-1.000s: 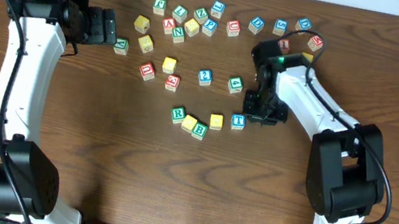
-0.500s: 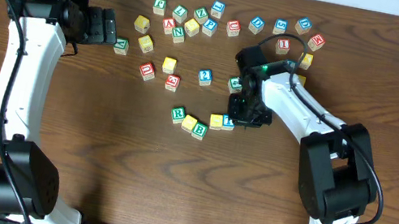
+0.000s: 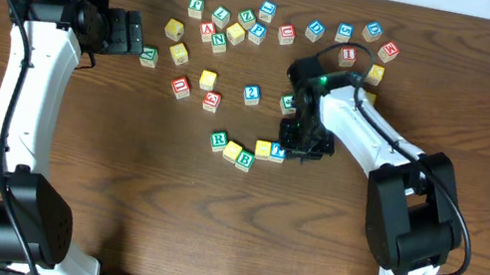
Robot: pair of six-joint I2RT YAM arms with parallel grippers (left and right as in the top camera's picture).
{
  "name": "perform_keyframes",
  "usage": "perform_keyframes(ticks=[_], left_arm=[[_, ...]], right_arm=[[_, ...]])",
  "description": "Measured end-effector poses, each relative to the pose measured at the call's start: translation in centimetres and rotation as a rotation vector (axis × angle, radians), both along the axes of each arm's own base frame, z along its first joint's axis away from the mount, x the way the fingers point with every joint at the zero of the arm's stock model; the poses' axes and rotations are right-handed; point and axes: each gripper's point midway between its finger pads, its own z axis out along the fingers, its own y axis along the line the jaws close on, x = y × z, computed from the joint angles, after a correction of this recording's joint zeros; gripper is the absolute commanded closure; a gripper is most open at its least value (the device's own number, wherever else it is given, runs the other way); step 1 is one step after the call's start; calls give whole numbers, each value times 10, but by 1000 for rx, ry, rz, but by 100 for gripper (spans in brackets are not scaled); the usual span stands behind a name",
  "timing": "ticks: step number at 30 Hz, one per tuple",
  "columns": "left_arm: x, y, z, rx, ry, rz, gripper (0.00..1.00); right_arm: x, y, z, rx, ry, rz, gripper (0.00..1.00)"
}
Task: Spell out ROBOT
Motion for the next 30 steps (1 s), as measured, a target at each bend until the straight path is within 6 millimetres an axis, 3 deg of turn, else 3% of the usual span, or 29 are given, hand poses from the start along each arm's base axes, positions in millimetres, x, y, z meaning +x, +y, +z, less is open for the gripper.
perform_keyframes(ticks=[4,9,14,20,30], left_arm=[[0,0,0,0,-1,0,2],[0,0,0,0,0,0,2],[0,0,0,0,0,0,2],[0,0,0,0,0,0,3],[0,0,0,0,0,0,2]], right_arm=[[7,11,24,14,-27,24,77],[2,33,37,40,-51,77,77],[-17,58,37,58,-39,147,77],[-34,92,38,89,-55,191,85],[-52,128,28,126,-86,174,89]])
